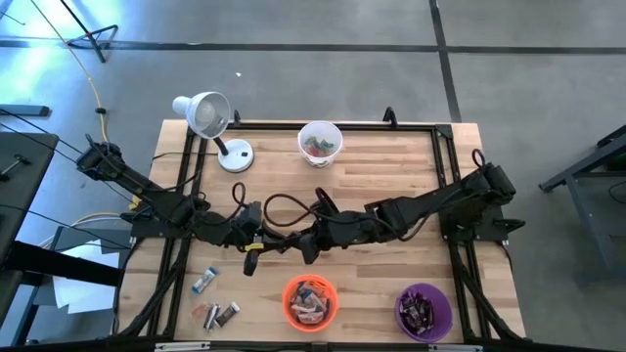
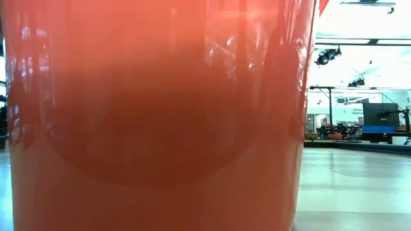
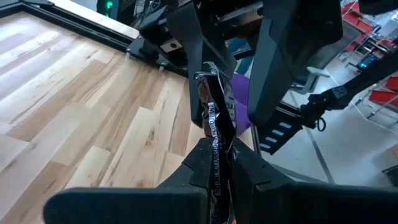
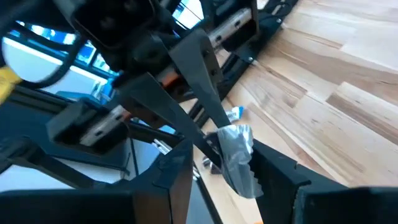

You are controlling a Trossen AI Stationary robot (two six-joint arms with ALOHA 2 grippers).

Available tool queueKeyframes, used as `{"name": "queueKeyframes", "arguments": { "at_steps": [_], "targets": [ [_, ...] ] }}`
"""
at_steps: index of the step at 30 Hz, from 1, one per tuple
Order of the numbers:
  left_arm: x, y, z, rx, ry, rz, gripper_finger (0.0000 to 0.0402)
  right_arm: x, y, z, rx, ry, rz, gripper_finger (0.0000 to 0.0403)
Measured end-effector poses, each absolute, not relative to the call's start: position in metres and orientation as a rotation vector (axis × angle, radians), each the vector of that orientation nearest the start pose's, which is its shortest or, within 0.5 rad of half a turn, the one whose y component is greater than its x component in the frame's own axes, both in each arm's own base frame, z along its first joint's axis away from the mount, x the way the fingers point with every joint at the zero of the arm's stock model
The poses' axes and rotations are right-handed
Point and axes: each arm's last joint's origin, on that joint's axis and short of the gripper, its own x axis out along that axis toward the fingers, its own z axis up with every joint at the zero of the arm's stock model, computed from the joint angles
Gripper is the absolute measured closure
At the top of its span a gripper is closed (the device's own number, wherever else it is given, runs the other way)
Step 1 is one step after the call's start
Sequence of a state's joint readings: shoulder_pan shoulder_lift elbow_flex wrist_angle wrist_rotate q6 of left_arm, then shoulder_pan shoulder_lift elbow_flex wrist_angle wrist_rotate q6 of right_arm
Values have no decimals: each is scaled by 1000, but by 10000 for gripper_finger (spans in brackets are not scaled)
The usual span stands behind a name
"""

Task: Organize candy in baskets
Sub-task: Put the dark brown chocolate bar into the dark purple bucket

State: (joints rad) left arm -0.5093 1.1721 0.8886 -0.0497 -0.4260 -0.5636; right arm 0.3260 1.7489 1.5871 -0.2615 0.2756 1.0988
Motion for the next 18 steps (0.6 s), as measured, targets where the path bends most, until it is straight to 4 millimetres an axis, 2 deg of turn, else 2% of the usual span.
{"name": "queueKeyframes", "arguments": {
  "at_steps": [4, 6, 12, 18],
  "targets": [
    [232, -114, 305, -398, 311, 7, 389, 388, 120, 343, 959, 383, -179, 265],
    [232, -114, 305, -397, 311, 8, 389, 388, 120, 343, 958, 382, -181, 281],
    [232, -114, 305, -398, 312, 6, 389, 388, 120, 343, 932, 383, -176, 385],
    [232, -114, 305, -393, 312, 9, 389, 388, 120, 343, 936, 382, -176, 387]
  ]
}}
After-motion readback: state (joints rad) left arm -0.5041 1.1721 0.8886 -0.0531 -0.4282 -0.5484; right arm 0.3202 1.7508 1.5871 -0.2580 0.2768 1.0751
